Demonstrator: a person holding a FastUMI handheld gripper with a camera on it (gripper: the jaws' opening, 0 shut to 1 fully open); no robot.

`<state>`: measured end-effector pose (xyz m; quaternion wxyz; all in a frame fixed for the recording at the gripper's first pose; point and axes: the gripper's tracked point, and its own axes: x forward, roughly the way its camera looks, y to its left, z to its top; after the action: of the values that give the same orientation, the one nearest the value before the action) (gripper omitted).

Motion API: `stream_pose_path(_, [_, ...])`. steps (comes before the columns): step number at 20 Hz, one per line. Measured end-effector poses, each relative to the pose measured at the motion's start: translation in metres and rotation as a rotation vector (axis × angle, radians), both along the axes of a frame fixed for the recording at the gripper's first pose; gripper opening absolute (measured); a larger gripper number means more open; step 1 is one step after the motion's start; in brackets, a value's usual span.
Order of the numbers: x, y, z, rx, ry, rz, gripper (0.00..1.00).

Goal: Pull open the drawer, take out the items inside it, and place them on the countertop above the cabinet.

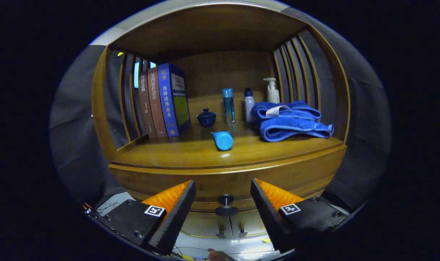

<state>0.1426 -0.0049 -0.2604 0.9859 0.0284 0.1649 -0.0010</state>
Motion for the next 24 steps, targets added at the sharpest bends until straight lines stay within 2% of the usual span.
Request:
stream_pose_path(7, [-0.04, -0.001, 0.116, -0.056, -0.181, 0.013, 0.99])
stream_pose_path(13, [-0.089, 0.009, 0.194, -0.073, -0.262, 0.016, 0.99])
stream_pose_path(17, [-0.121, 0.018, 0.232, -0.085, -0.319, 0.031, 0.99])
stream_pose_path(24, [-0.153, 0.021, 0.261, -0.081, -0.342, 0.032, 0.99])
